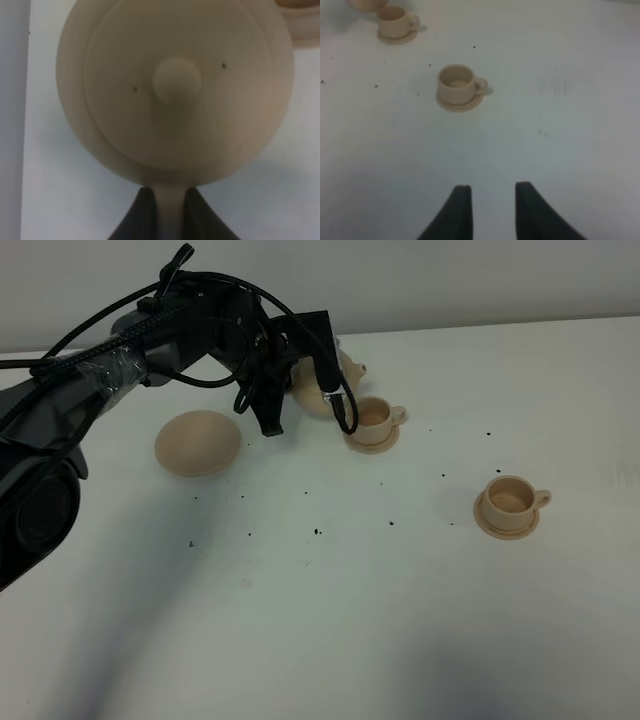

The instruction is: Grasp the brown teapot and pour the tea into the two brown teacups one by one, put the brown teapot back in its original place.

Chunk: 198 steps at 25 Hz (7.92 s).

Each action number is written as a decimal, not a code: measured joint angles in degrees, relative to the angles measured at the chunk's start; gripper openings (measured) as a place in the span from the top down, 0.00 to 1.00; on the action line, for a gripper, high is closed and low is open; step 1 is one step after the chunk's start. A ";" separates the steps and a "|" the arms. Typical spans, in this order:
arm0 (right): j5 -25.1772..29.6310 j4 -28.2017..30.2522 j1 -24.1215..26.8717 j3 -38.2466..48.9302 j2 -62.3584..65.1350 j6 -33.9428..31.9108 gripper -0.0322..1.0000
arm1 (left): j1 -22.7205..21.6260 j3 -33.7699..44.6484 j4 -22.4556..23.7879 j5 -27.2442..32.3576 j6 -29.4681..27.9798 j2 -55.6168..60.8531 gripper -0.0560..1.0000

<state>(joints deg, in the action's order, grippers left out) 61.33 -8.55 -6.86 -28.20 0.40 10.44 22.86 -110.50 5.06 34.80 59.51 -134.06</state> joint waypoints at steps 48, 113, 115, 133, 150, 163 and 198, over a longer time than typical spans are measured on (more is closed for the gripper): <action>0.00 0.00 0.00 0.00 0.00 0.00 0.73 | 3.05 0.00 16.88 -7.41 17.79 0.00 0.81; 0.00 0.00 0.00 0.00 0.00 0.00 0.73 | 5.00 0.00 24.43 -15.98 31.21 -1.57 0.81; 0.00 0.00 0.00 0.00 0.00 0.00 0.73 | 5.00 0.00 24.43 -16.11 31.23 -1.57 0.81; 0.00 0.00 0.00 0.00 0.00 0.00 0.73 | 5.07 0.00 24.38 -17.19 34.30 -0.76 0.81; 0.00 0.00 0.00 0.00 0.00 0.00 0.73 | 5.07 0.00 24.22 -17.24 40.10 -0.76 0.81; 0.00 0.00 0.00 0.00 0.00 0.00 0.73 | 5.07 0.00 24.27 -17.66 40.50 -0.76 0.81; 0.00 0.00 0.00 0.00 0.00 0.00 0.73 | 5.07 0.00 23.97 -18.56 40.65 -0.76 0.81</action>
<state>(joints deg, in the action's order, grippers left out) 61.33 -8.55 -6.86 -28.20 0.40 10.44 27.93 -110.50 29.03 16.24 100.17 -134.81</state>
